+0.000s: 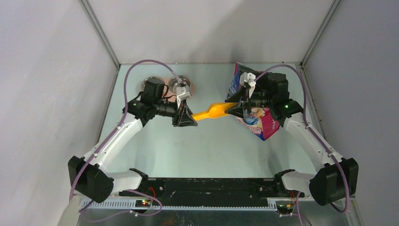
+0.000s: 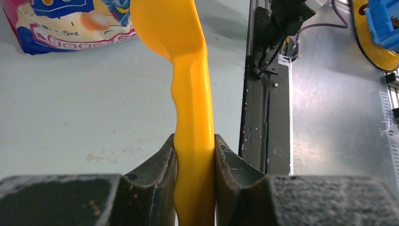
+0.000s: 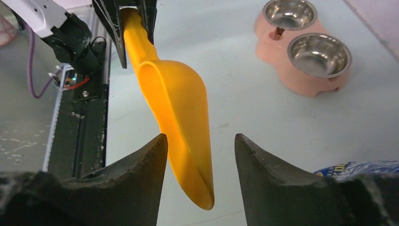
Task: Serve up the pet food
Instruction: Adjust the spatula.
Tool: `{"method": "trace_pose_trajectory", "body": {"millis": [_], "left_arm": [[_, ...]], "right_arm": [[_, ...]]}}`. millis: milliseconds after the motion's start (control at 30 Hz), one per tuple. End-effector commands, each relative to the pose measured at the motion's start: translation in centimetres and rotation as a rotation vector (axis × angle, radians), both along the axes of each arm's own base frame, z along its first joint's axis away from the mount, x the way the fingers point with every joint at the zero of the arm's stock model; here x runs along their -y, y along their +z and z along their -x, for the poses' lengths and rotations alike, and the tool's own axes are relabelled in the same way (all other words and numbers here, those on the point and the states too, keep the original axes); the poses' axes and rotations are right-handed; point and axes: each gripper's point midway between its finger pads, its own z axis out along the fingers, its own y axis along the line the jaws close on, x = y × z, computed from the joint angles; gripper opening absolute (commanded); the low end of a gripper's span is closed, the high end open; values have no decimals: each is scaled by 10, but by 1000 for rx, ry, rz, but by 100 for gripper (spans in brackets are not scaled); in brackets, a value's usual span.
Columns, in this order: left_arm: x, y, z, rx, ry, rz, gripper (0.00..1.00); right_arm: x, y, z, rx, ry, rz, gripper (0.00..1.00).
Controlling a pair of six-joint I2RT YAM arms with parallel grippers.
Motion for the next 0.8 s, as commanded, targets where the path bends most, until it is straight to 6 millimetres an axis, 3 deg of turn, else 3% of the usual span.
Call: {"method": "trace_pose_trajectory", "body": {"millis": [0,100,233,267,333,367,433,500,667,767], "left_arm": [[-2,26,1,74,10,83,0],[-3,25,1,82,18,89,0],[-3,28,1,96,29,91,0],[-4,29,1,103,32,92,3],[-4,34,0,113,36,98,24],[-5,40,-1,121,46,104,49],[-8,55,-7,144,75,118,78],[-10,77,-11,174,100,142,95],[-10,140,-21,207,147,252,100],[1,157,-34,72,199,350,100]], "right_arm": [[-6,21,-2,-23,28,-64,50],[-8,28,-4,-48,15,-90,36],[-8,43,-8,-71,-23,-132,5],[-8,46,-10,-71,-38,-141,1],[-7,58,-12,-77,-65,-166,0],[-6,66,-12,-94,-75,-181,0],[-4,78,-17,-133,-111,-207,0],[1,91,-26,-208,-159,-252,0],[23,112,-57,-502,-221,-415,0],[28,113,-64,-535,-227,-432,0]]}}
